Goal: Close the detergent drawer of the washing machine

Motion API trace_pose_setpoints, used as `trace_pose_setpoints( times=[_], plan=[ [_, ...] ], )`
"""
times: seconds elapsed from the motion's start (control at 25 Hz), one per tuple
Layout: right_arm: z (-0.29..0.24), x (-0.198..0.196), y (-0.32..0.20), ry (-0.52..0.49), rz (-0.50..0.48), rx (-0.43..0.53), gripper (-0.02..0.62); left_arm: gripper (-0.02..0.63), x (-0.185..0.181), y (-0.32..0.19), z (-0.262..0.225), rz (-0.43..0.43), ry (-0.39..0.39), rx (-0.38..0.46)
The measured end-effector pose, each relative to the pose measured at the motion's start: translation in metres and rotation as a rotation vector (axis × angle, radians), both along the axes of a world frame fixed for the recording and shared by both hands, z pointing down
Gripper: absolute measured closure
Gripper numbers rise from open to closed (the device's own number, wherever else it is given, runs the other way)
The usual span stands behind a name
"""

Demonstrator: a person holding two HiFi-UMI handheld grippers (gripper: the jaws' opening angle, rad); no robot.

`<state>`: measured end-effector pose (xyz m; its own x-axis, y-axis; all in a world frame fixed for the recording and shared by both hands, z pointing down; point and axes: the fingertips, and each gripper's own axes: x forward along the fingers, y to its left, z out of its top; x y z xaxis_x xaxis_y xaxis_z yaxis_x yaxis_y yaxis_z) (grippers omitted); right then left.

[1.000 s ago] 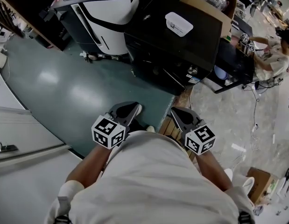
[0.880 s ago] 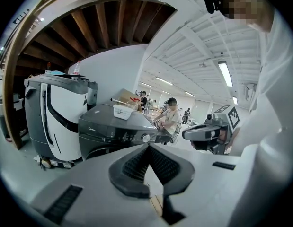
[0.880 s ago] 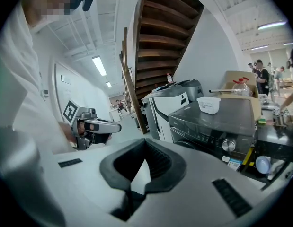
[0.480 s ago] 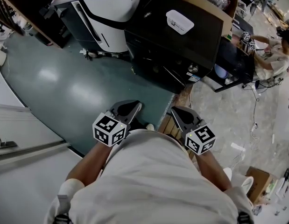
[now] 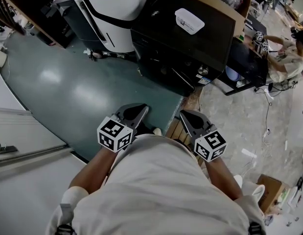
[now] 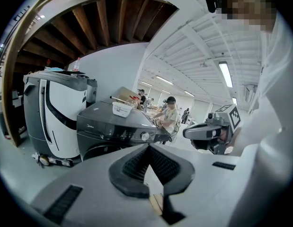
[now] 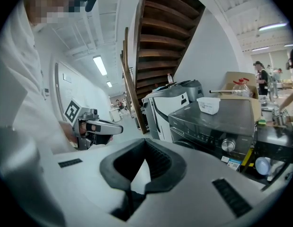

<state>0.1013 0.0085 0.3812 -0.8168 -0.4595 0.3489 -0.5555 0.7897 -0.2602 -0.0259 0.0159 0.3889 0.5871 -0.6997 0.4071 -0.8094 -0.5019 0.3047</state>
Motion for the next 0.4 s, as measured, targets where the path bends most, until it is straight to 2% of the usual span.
trace_pose_setpoints(
  times=[0.4],
  plan=[
    [0.0033, -0.0013, 0.0004, 0.006, -0.008, -0.003, 0.592, 0.609, -0.0029, -0.0018, 0.0027, -0.011, 0.01, -0.01]
  ],
)
